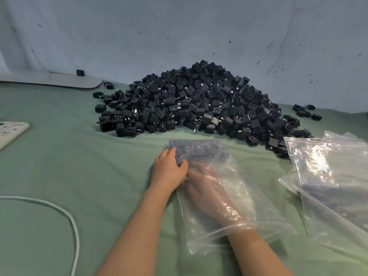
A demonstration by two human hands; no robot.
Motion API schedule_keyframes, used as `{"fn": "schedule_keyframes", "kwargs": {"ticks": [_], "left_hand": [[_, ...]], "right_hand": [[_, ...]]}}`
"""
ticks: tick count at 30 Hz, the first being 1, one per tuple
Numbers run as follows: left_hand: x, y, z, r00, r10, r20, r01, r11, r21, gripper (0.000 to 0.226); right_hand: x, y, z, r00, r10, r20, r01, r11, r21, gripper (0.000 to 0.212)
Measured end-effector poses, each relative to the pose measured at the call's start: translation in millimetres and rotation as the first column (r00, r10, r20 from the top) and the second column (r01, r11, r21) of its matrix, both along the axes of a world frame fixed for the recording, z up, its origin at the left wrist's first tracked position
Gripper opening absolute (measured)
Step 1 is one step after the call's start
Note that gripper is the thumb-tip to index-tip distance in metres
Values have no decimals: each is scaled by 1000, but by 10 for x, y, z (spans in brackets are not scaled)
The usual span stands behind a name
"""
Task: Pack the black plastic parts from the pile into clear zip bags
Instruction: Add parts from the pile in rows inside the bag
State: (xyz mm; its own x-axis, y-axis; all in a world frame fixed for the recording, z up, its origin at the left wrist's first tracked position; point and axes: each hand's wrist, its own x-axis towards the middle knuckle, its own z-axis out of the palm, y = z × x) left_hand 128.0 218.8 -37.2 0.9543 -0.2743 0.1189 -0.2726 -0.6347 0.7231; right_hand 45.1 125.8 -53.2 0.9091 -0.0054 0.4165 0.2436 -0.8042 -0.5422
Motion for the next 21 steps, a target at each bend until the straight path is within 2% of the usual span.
{"fn": "schedule_keyframes", "kwargs": {"ticks": [2, 3, 4, 8, 11, 14, 17, 20, 21], "left_hand": [[1, -4, -2, 1000, -2, 3, 2, 1000, 6, 58], [1, -4, -4, 1000, -3, 5, 3, 1000, 11, 58], [-1, -4, -8, 1000, -3, 6, 3, 1000, 17, 59], [1, -7, -22, 1000, -1, 5, 1, 999, 33, 61], [5, -9, -19, 1000, 2, 6, -2, 999, 34, 61], [2, -5, -23, 1000, 3, 12, -3, 999, 40, 61], [0, -6, -22, 1000, 4, 13, -5, 999, 46, 61], [5, -9, -16, 1000, 3, 17, -4, 999, 48, 61], [5, -11, -13, 1000, 2, 17, -3, 999, 47, 61]], "right_hand": [[23, -50, -18, 999, -6, -52, -1, 991, -134, 36], [35, -68, -18, 991, -72, -111, 46, 973, -227, 36], [40, -79, -12, 977, -134, -167, 89, 963, -255, 36], [20, 11, 15, 998, -16, -53, 13, 998, -57, 31], [30, -18, 2, 1000, 7, -26, -8, 1000, -23, 29], [35, -36, -8, 999, 7, -33, -10, 995, -99, 30], [31, -9, 25, 999, 31, -30, -30, 999, 39, 31], [-1, 3, 18, 999, 32, -10, -33, 997, -72, 33], [-3, -22, 12, 999, 33, -6, -33, 999, -34, 34]]}}
